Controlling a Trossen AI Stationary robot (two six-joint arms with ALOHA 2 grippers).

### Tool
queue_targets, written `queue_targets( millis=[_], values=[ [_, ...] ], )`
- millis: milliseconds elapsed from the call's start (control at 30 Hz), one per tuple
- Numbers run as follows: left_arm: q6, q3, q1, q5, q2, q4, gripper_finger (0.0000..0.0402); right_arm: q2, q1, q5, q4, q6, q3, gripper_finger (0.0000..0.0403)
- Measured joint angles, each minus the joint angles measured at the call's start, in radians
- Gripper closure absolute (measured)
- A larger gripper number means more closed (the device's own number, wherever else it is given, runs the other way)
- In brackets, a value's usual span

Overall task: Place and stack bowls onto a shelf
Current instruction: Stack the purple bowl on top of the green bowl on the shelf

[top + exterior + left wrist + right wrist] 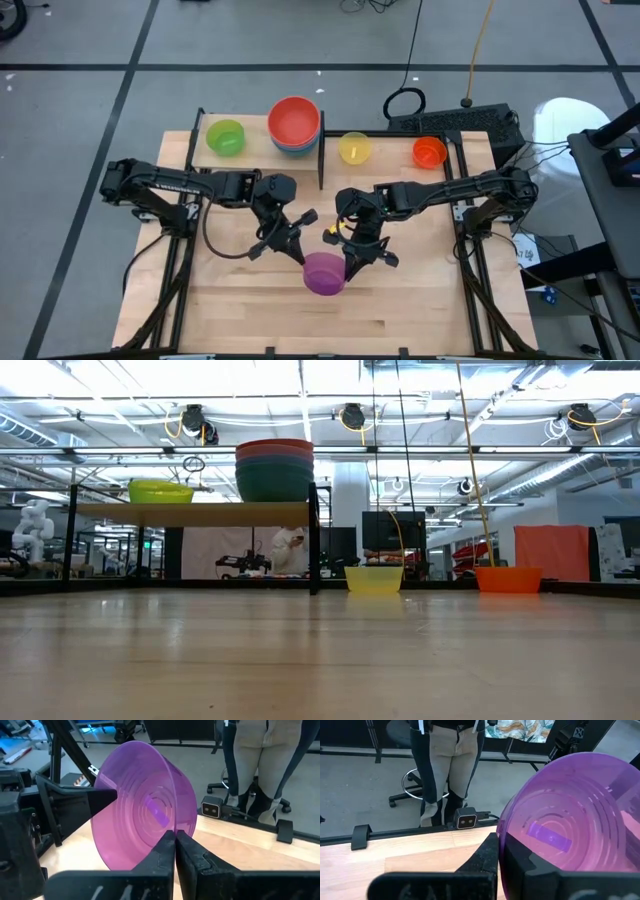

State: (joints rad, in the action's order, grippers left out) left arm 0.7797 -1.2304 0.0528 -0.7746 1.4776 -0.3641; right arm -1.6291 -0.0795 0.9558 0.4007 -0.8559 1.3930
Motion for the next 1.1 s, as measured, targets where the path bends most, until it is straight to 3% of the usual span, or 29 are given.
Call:
queue_targets(
  millis=[533,700,1100],
  values=[
    [-0.081,0.0,-0.015,-0.001,0.0,-0.001,0.04,0.001,-0.001,-0.003,-0.059,0.189,-0.001,0.04],
    [-0.101,0.0,-0.038,0.003,-0.001,-0.001,0.0401,0.001,0.0,-0.005,-0.097,0.318,-0.001,0.0384],
    [-0.154,0.0,-0.08,-0.039,-0.001,-0.044,0.0401,0.001,0.017,-0.07,-0.082,0.413,-0.001,0.0329]
  ],
)
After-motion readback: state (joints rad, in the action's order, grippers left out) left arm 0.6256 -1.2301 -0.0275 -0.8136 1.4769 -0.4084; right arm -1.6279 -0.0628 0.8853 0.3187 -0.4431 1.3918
